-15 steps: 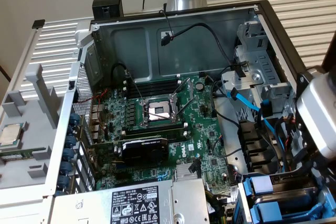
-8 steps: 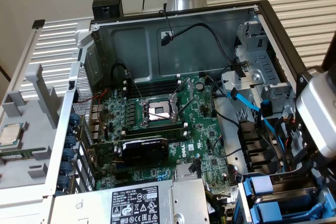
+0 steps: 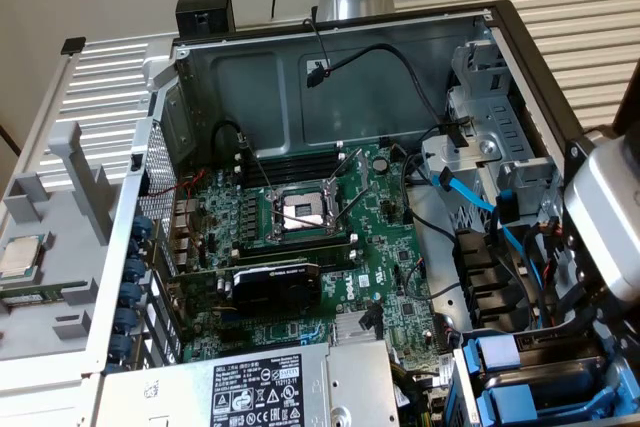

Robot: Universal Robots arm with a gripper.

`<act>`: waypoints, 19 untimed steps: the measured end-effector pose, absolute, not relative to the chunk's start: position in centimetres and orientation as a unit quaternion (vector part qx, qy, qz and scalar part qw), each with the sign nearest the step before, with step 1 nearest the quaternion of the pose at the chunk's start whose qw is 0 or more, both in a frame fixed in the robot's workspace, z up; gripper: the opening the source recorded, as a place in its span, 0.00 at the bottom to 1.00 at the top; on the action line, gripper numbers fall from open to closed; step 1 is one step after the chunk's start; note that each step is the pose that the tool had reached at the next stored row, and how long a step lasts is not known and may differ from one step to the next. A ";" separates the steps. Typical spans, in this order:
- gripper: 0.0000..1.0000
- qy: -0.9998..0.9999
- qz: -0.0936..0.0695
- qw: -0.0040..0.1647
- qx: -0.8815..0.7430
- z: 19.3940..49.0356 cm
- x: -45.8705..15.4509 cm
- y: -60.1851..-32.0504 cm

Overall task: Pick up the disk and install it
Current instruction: 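Insert the first disk wire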

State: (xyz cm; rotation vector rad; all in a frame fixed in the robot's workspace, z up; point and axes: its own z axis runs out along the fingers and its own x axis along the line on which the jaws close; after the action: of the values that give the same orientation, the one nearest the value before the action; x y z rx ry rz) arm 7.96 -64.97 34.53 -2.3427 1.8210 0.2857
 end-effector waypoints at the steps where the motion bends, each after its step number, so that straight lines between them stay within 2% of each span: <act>1: 0.17 0.609 0.095 0.080 -0.783 34.5 8.0 -64.9; 6: 0.17 0.612 0.075 0.055 -0.786 34.6 7.9 -64.0; 14: 0.17 0.613 0.063 0.041 -0.787 36.1 7.5 -62.8; 19: 0.17 0.615 0.047 0.017 -0.787 36.2 7.1 -62.6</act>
State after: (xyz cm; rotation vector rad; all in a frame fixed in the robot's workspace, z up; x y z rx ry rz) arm 7.07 -62.56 36.23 -2.4464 1.9096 0.1474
